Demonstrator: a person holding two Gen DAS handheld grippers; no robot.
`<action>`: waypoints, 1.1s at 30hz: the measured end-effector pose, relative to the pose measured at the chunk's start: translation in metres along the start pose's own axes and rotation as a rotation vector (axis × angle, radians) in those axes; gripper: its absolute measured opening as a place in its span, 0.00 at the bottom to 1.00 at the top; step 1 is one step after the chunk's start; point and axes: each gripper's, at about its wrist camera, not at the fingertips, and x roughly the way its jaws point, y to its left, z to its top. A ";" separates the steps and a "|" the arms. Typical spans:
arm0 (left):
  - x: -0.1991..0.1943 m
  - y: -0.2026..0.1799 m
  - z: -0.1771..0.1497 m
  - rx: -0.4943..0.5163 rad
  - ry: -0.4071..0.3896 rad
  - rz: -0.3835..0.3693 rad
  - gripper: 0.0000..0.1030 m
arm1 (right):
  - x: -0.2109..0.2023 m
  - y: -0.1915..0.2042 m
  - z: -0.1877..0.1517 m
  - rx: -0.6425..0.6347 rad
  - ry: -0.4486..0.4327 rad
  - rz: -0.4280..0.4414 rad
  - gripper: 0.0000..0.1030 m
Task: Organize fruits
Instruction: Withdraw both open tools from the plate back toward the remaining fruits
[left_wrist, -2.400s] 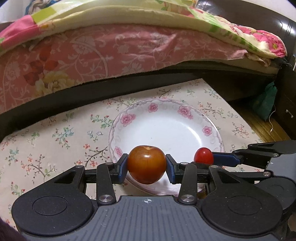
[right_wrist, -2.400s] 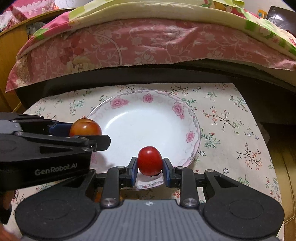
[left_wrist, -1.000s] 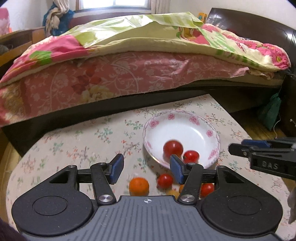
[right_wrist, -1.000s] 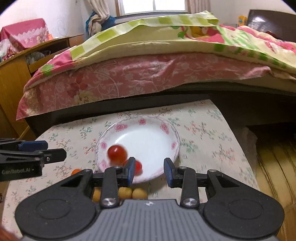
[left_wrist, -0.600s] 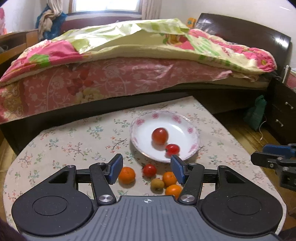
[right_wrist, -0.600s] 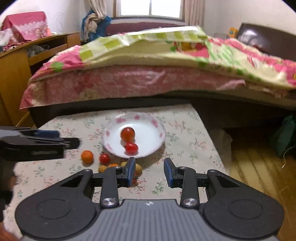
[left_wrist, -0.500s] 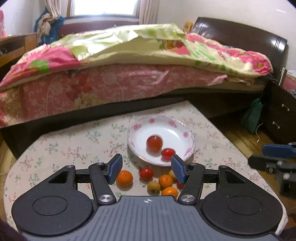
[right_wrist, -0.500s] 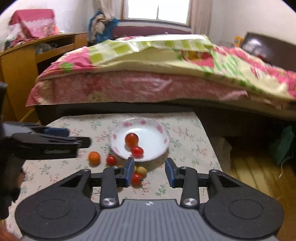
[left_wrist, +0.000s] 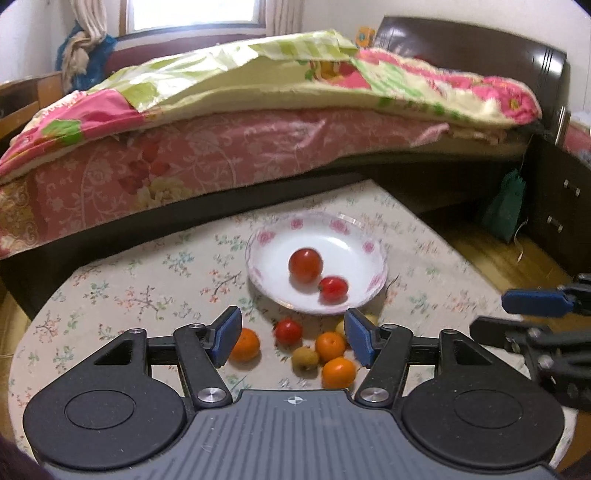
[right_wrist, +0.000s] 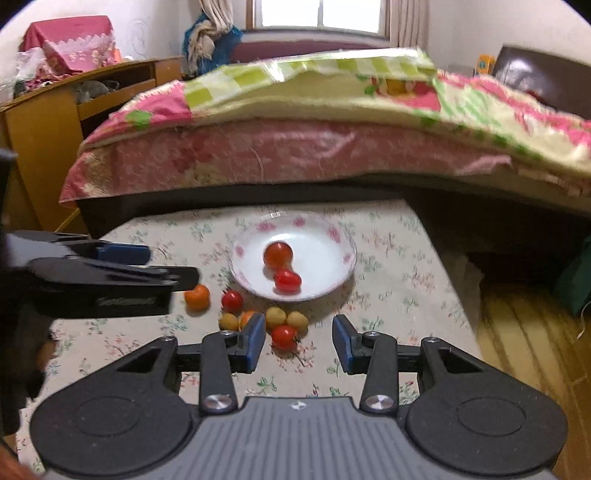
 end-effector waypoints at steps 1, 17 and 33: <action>0.003 0.002 -0.002 0.000 0.008 0.005 0.67 | 0.009 -0.002 -0.001 0.005 0.010 0.007 0.38; 0.028 0.009 -0.020 0.103 0.101 -0.002 0.67 | 0.095 -0.014 -0.016 -0.037 0.145 0.115 0.38; 0.053 0.014 -0.039 0.138 0.144 -0.030 0.69 | 0.134 -0.005 -0.019 -0.039 0.148 0.153 0.38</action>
